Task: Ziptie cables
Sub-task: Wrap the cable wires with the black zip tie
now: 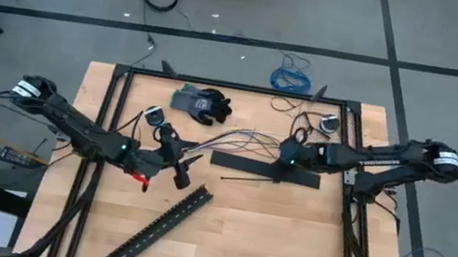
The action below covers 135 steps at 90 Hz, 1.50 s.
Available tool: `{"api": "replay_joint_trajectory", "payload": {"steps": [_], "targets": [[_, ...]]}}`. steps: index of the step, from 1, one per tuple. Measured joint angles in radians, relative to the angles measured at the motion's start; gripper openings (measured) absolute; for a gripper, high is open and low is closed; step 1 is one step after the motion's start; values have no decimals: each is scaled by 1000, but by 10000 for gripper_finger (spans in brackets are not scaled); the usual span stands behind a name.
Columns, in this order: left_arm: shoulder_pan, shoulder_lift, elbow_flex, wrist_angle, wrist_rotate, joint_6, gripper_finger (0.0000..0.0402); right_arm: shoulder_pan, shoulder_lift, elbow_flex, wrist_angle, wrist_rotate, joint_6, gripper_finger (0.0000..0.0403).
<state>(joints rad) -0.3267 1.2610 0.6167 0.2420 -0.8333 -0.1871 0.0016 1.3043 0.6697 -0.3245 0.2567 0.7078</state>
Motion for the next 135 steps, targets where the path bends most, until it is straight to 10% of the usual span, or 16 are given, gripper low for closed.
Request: {"api": "replay_joint_trajectory", "payload": {"steps": [34, 119, 135], "targets": [[0, 0, 0, 0, 40, -6, 168, 109, 329, 0, 565, -55, -462, 114], [0, 0, 0, 0, 87, -8, 168, 107, 263, 0, 230, -72, -479, 112], [0, 0, 0, 0, 87, -7, 168, 108, 263, 1, 196, -69, -464, 35]]}}
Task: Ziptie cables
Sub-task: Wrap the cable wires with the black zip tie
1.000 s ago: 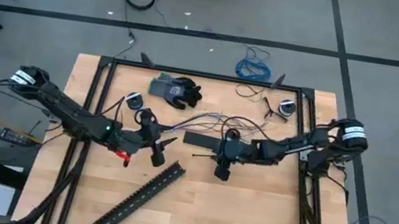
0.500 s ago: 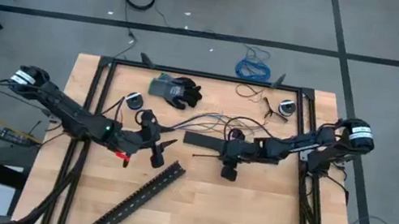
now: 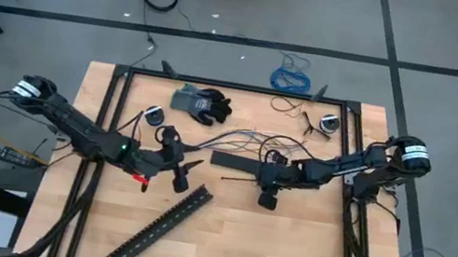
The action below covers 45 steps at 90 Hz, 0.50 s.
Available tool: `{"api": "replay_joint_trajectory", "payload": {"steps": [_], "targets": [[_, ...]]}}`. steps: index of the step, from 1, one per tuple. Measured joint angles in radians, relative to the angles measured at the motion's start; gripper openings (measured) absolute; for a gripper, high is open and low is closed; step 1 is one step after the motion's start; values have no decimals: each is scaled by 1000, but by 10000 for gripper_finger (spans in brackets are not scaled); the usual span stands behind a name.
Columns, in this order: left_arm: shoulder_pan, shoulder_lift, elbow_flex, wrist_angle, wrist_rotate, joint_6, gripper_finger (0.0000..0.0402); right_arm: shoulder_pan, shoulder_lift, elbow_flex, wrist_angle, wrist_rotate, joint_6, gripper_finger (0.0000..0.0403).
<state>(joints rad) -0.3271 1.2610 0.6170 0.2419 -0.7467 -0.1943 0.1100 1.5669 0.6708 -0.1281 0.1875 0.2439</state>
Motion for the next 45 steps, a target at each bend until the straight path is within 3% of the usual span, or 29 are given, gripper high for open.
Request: {"api": "replay_joint_trajectory", "payload": {"steps": [13, 31, 45], "targets": [[0, 0, 0, 0, 0, -7, 168, 8, 0, 0, 21, -9, 6, 4], [0, 0, 0, 0, 14, -46, 168, 46, 0, 0, 117, -15, 19, 1], [-2, 0, 0, -3, 31, -64, 168, 99, 1, -1, 142, 52, 52, 0]]}}
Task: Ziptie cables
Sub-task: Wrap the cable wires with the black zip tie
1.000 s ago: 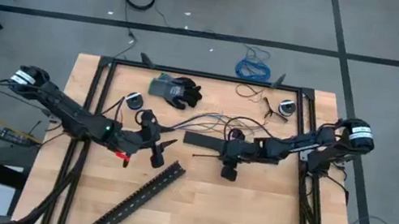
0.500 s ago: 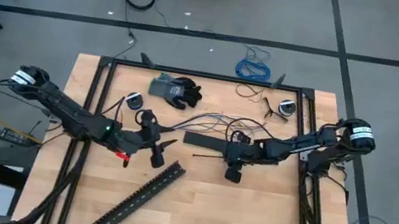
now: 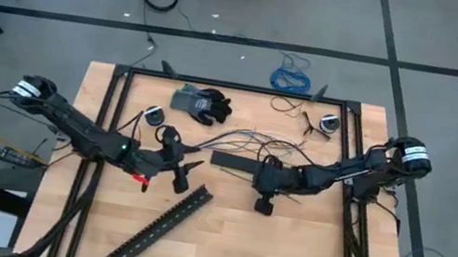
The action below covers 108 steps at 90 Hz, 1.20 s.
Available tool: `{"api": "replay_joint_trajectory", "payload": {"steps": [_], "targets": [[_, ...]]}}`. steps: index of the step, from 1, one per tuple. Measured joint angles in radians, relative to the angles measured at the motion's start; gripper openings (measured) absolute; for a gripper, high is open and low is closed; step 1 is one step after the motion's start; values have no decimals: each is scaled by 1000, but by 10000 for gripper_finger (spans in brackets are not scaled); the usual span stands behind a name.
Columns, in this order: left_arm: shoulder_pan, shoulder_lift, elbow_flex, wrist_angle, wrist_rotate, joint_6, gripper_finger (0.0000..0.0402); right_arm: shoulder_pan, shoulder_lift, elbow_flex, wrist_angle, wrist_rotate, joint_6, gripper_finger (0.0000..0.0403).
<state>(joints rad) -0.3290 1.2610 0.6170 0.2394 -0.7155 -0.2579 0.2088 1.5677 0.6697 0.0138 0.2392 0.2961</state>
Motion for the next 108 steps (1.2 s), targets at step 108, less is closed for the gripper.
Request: {"api": "replay_joint_trajectory", "payload": {"steps": [108], "targets": [[-1, 87, 0, 39, 145, -30, 168, -62, 126, 5, 31, 24, 55, 47]]}}
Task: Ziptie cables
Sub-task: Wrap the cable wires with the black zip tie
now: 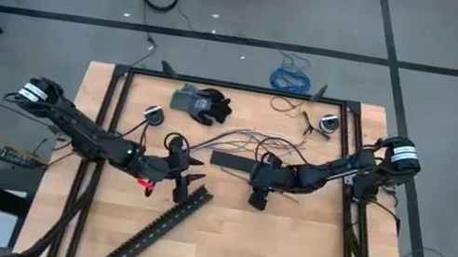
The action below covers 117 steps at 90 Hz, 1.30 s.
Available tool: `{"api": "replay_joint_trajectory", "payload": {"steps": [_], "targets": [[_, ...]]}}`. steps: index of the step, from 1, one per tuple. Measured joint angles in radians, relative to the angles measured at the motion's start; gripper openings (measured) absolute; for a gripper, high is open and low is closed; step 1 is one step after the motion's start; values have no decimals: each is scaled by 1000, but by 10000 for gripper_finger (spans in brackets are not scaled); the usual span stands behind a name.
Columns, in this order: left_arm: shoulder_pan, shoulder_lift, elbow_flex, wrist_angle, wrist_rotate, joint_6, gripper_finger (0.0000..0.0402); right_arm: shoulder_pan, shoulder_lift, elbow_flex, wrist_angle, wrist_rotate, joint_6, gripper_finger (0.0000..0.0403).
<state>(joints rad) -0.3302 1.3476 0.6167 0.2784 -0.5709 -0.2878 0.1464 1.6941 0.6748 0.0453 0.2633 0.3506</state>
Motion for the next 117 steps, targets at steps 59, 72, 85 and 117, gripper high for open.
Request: {"api": "replay_joint_trajectory", "payload": {"steps": [59, 72, 85, 117], "targets": [[0, 51, 0, 396, 61, 37, 168, 188, -422, -7, 146, 311, -189, 0], [0, 56, 0, 526, 61, 133, 168, 278, -442, -5, 339, 455, -303, 0], [0, 56, 0, 649, 61, 201, 168, 326, -382, -5, 633, 414, -444, 0], [0, 56, 0, 795, 286, 260, 168, 330, -173, -5, 1032, 284, -547, 0]]}}
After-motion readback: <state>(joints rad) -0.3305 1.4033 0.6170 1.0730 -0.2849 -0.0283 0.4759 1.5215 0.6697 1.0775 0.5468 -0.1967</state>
